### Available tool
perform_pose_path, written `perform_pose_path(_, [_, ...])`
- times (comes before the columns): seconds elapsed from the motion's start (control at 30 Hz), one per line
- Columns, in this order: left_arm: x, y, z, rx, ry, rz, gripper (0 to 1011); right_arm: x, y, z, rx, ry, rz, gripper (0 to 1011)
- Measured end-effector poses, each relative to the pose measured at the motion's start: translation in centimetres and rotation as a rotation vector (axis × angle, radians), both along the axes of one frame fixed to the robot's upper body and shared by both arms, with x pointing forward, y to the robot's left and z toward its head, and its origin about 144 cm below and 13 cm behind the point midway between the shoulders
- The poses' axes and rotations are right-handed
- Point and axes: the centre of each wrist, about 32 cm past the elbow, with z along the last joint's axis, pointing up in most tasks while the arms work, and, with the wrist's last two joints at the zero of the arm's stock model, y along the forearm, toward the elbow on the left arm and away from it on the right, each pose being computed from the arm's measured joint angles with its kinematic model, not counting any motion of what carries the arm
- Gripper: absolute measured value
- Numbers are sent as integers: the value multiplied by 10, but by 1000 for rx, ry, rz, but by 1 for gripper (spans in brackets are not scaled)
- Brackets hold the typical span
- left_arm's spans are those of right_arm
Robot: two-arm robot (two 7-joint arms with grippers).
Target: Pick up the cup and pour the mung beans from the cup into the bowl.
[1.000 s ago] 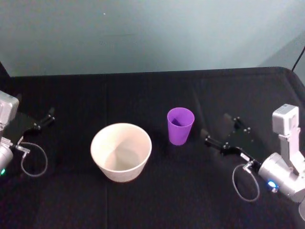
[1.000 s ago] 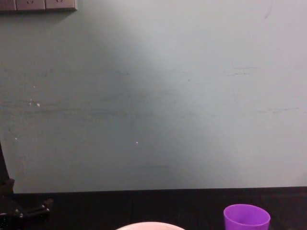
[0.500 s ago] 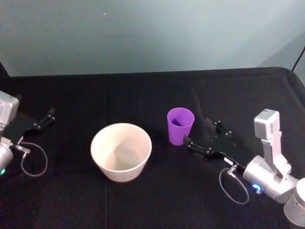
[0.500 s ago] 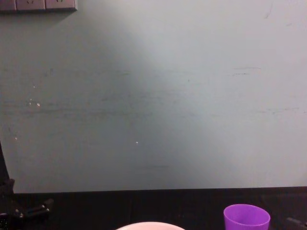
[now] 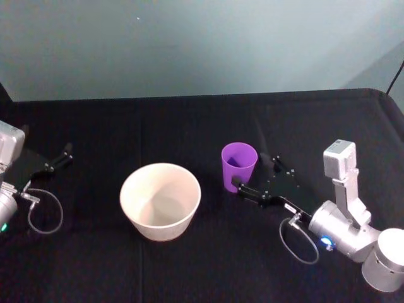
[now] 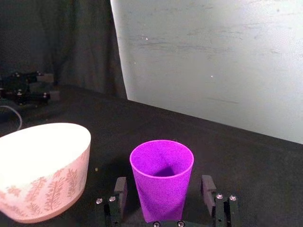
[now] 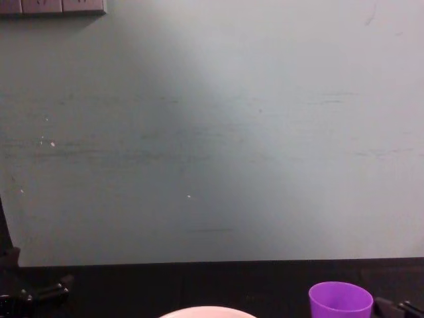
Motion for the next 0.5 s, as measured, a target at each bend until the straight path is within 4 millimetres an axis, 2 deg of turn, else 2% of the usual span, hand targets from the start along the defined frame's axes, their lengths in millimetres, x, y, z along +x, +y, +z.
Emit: perform_pose_path(0.5, [0, 0, 0, 0, 0, 0, 1000, 14, 15, 0, -17, -15, 3, 1003])
